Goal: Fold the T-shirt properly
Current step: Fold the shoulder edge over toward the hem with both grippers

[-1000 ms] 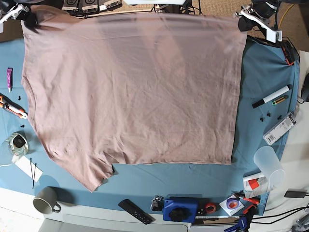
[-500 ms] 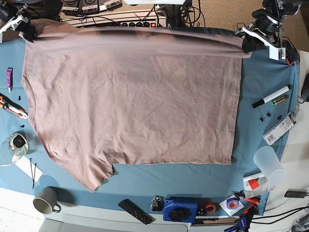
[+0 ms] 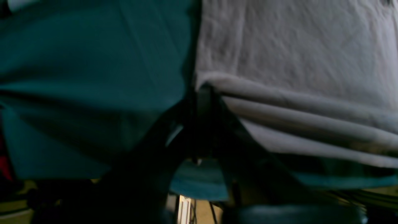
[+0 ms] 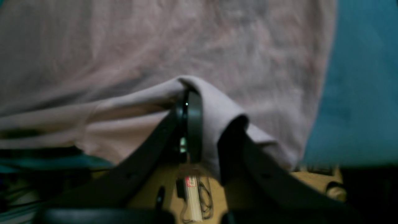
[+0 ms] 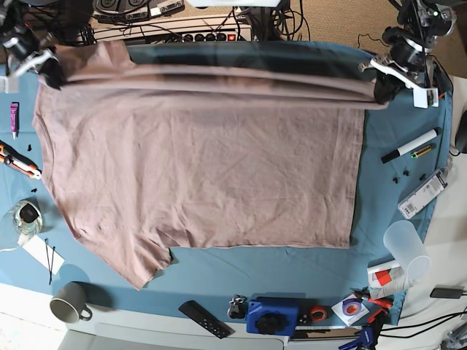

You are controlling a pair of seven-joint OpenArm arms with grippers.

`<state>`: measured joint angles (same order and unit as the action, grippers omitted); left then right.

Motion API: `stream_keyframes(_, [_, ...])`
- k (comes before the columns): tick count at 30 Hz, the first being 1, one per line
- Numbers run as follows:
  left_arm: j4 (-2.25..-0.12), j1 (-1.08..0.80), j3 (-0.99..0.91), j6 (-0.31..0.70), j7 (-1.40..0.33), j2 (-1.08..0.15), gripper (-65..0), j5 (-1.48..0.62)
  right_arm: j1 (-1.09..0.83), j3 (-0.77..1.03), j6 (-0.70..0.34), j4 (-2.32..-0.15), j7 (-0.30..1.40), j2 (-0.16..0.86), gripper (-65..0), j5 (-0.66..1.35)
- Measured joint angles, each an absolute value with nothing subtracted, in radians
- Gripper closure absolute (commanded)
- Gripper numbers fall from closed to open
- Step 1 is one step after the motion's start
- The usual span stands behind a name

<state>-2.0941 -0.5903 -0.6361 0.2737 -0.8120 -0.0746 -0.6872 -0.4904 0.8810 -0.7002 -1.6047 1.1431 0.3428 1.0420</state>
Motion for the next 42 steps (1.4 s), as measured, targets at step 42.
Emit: stream_keyframes(42, [-1.928,-0.255,-0.384,0.191,-0.709,-0.080,0.0,-0.392,-0.030,0.776,-0.704,-1.291,1.046,0.468,0.0,0.820])
